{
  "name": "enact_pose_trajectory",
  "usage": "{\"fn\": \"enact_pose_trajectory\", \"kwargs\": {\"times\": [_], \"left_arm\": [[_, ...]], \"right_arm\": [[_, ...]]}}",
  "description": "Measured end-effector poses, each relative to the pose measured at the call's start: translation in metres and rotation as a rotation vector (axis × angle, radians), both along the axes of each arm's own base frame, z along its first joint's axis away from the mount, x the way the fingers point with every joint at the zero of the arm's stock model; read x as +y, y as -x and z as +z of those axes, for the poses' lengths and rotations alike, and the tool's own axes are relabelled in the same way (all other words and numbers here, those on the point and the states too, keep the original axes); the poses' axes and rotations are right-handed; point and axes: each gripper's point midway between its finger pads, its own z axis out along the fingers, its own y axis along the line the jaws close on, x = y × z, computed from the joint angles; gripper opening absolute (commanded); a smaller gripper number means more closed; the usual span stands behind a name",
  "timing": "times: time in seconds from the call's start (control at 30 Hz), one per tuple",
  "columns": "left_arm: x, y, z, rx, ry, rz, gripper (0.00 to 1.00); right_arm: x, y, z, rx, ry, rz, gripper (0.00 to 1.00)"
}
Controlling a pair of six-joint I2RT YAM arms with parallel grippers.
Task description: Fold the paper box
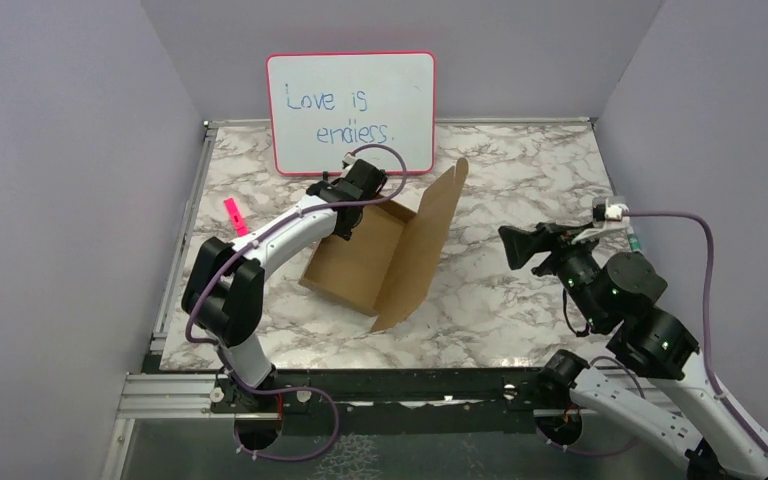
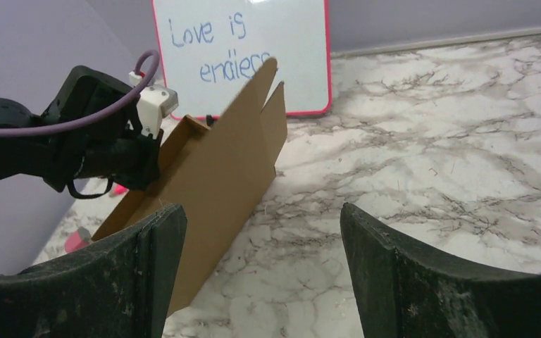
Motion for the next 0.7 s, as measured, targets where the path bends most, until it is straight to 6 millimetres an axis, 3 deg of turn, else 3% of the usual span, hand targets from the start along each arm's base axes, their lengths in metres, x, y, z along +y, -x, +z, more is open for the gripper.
{"fn": "enact_pose_trajectory", "kwargs": {"times": [0.17,0.37,0.7], "left_arm": [[0.001,0.025,-0.049,0.146,0.180,0.095,0.00],[-0.004,0.047,-0.082,0.223,0.384,0.223,0.00],[-0.024,0.064,-0.093,0.230,0.639,0.321,0.39]], "right_arm": [[0.021,-0.003,-0.011,0.128,0.114,0.077,0.85],[0.043,-0.006,-0.022,0.225,0.205,0.162,0.84],[0.078,-0.016,-0.004,0.267,0.292,0.291,0.82]]}}
